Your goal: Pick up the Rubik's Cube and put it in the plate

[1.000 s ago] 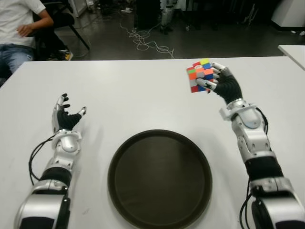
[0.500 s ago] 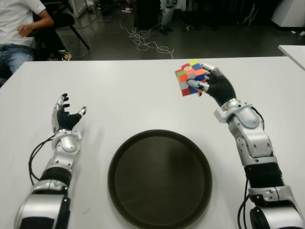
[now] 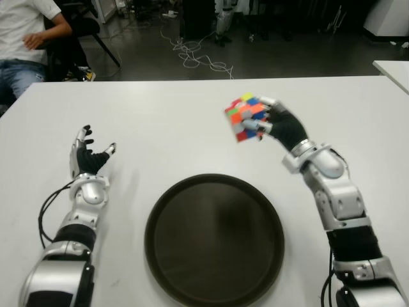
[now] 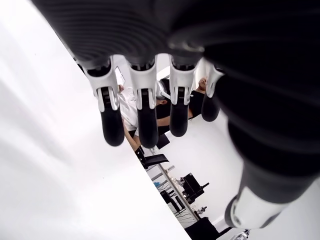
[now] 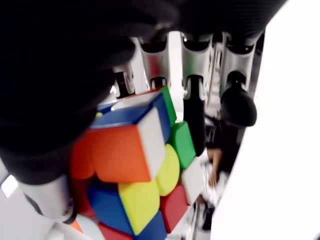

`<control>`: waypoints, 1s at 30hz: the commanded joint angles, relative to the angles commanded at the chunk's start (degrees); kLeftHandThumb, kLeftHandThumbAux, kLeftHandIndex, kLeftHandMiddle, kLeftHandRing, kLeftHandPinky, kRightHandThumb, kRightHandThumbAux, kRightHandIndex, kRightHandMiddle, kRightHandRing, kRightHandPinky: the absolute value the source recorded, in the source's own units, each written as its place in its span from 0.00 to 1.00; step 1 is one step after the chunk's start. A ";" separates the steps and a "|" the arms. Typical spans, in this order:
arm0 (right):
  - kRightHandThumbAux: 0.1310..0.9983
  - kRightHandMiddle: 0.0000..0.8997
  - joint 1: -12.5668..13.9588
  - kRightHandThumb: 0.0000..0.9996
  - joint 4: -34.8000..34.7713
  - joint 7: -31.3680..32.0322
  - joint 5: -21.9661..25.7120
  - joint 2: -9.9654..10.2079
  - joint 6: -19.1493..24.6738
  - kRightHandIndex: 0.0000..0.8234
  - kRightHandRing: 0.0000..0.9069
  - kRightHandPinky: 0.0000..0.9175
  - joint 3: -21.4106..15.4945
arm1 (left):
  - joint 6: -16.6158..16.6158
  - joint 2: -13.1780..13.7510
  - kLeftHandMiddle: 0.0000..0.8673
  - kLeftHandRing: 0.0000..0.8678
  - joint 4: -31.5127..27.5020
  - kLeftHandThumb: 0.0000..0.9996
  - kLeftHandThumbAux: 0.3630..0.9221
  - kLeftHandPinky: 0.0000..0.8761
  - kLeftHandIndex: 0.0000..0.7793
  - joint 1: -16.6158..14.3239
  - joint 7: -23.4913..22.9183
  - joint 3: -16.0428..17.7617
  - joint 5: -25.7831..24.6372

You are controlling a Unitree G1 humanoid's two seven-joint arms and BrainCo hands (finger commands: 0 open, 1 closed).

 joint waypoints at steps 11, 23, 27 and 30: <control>0.69 0.88 -0.59 0.68 3.54 11.15 -2.55 -4.07 -8.19 0.53 0.90 0.88 4.03 | 0.46 0.20 0.19 0.22 0.09 0.34 0.71 0.29 0.14 -0.07 0.47 -0.36 0.62; 0.69 0.85 -1.38 0.68 9.11 14.68 -5.95 -5.99 -19.28 0.53 0.88 0.86 5.89 | 0.43 0.07 0.19 0.22 0.13 0.34 0.70 0.29 0.14 -0.12 0.23 -0.06 0.19; 0.69 0.86 -1.44 0.68 10.18 16.27 -5.70 -6.32 -21.38 0.53 0.89 0.87 6.15 | 0.09 0.10 0.20 0.23 0.26 0.33 0.70 0.30 0.15 -0.20 0.01 0.01 0.06; 0.69 0.86 -1.57 0.68 10.78 18.00 -5.15 -6.49 -22.57 0.53 0.89 0.87 6.38 | -0.77 0.13 0.21 0.23 0.40 0.33 0.71 0.29 0.15 -0.12 -0.03 0.04 0.00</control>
